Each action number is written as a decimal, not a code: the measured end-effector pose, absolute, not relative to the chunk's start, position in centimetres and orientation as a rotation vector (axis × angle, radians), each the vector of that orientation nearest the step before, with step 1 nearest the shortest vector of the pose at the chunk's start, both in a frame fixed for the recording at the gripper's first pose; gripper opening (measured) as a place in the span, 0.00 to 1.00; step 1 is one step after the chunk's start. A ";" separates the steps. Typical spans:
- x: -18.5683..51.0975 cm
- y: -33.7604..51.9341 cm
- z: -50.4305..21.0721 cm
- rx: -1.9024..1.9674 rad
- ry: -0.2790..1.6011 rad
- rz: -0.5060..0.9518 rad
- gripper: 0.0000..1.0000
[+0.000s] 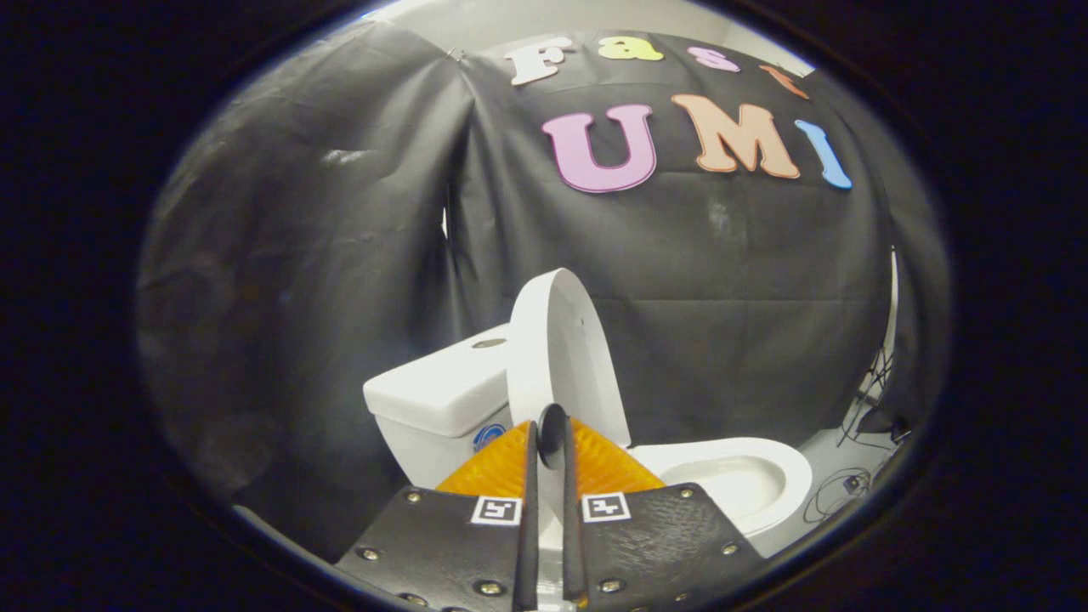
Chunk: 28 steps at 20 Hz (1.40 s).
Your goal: Open the toilet lid.
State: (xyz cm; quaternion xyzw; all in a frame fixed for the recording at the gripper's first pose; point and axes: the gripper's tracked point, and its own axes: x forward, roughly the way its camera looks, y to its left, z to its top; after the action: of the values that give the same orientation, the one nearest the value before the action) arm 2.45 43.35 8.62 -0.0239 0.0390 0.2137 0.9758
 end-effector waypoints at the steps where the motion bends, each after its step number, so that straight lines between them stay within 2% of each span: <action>1: 2.0 43.0 9.3 -0.033 0.073 0.433 0.15; 4: 1.8 41.4 10.7 -0.044 0.059 0.411 0.29; 6: 1.5 40.4 11.4 -0.056 0.051 0.416 0.30; 10: 1.2 37.8 13.2 -0.077 0.024 0.393 0.53; 13: 1.0 35.9 14.5 -0.112 -0.009 0.369 0.58; 18: 0.7 32.9 16.1 -0.124 -0.038 0.345 0.88; 24: 0.5 28.8 17.9 -0.145 -0.077 0.321 1.00; 28: 0.6 24.8 18.4 -0.153 -0.088 0.289 1.00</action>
State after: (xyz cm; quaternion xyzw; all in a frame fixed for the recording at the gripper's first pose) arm 0.58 24.77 18.37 -0.0760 -0.0435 0.1439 0.9857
